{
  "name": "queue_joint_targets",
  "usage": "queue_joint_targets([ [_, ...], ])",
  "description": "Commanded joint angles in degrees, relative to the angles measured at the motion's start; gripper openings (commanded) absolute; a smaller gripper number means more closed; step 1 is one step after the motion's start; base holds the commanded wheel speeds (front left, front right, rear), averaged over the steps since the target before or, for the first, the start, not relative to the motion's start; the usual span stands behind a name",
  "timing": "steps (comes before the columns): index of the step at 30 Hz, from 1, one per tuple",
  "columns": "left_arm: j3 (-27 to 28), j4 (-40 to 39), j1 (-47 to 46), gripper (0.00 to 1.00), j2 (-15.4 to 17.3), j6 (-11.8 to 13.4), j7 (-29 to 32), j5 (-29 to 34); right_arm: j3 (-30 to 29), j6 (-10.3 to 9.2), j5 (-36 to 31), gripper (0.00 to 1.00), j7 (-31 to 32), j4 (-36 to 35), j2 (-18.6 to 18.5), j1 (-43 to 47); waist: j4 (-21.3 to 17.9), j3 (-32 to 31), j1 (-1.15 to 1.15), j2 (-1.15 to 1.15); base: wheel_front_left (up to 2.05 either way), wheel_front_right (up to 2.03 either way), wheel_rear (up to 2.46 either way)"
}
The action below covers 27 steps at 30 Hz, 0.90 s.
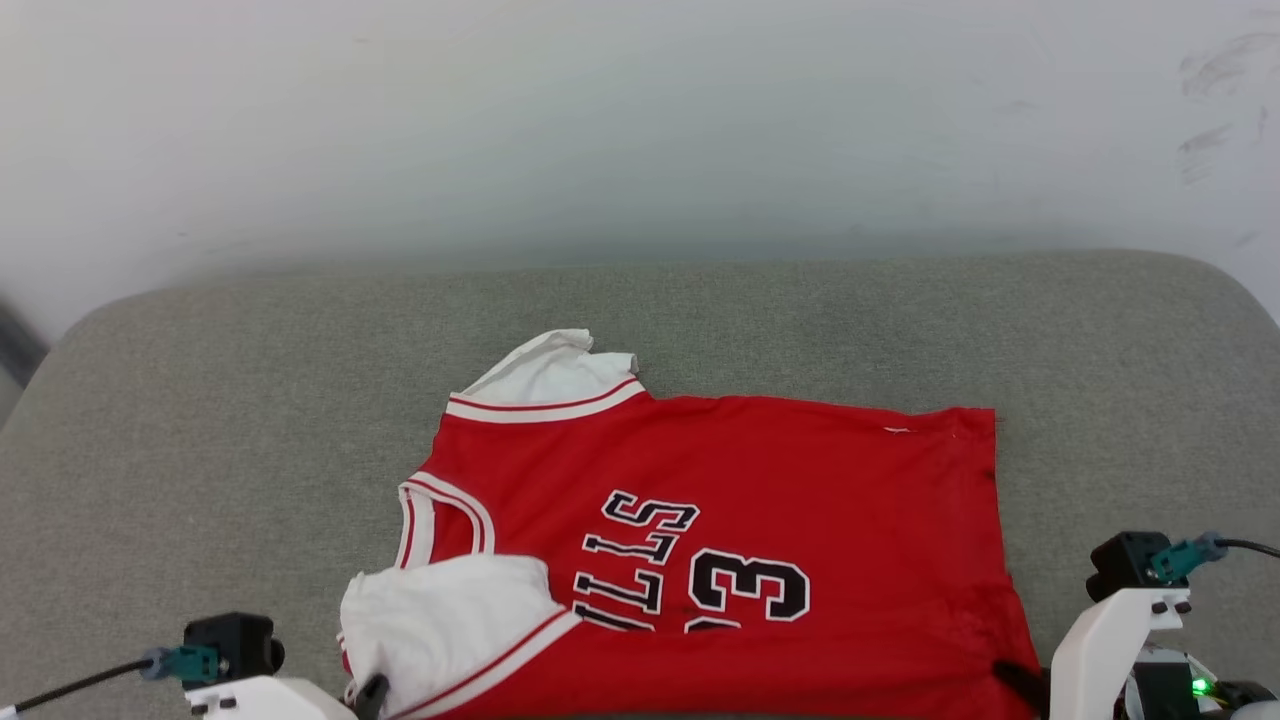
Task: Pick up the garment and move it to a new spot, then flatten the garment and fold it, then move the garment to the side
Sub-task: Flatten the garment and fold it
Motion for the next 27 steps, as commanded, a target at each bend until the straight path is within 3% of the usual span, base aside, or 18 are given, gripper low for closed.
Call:
queue_joint_targets([
  [1,0.12,-0.18,1.28,0.0,0.01,0.45,0.23,-0.3,-0.14,0.0,0.15,0.0,0.08,-0.52,-0.19,1.1,-0.05,-0.22,0.01,0.0,0.0,0.0,0.0],
  [6,0.16,0.89,2.78,0.0,-1.32,-0.16,-0.54,-1.9,-0.43,0.0,-0.54,0.0,-2.52,-1.25,0.15,3.44,-0.11,0.22,0.01,0.0,0.0,0.0,0.0],
  [7,0.11,1.59,2.23,0.29,-1.94,-0.46,-0.86,-2.13,-0.61,-0.01,-0.99,0.31,-4.2,-1.3,0.15,3.26,-0.18,0.43,0.01,0.0,0.0,0.0,0.0],
  [8,0.0,2.35,1.67,0.76,-2.47,-0.75,-0.85,-2.55,-0.55,-0.01,-1.1,0.46,-5.12,-0.78,0.11,3.24,-0.23,0.68,0.01,0.0,0.0,0.0,0.0],
  [9,-0.26,3.35,1.11,1.0,-2.54,-1.21,-0.64,-2.73,-0.25,0.0,-1.28,0.79,-6.03,-0.25,0.06,3.28,-0.35,0.93,0.01,0.0,0.0,0.0,0.0],
  [10,-0.35,4.25,0.51,1.0,-2.69,-1.49,-0.59,-2.8,-0.25,-0.01,-1.57,1.0,-7.04,0.11,0.01,3.09,-0.52,1.18,0.01,0.0,0.0,0.0,0.0],
  [16,-0.06,8.95,-2.5,1.0,-3.34,-2.73,-2.06,-2.55,0.29,0.0,-2.33,1.0,-14.53,0.43,-0.15,2.42,-1.67,2.28,0.01,0.0,0.0,0.0,0.0],
  [27,2.99,10.42,-10.77,1.0,-2.92,-2.79,-14.04,3.97,-0.38,0.0,-9.94,1.0,-33.54,-5.56,2.02,2.25,-5.55,2.2,0.01,0.0,0.0,0.0,0.0],
])
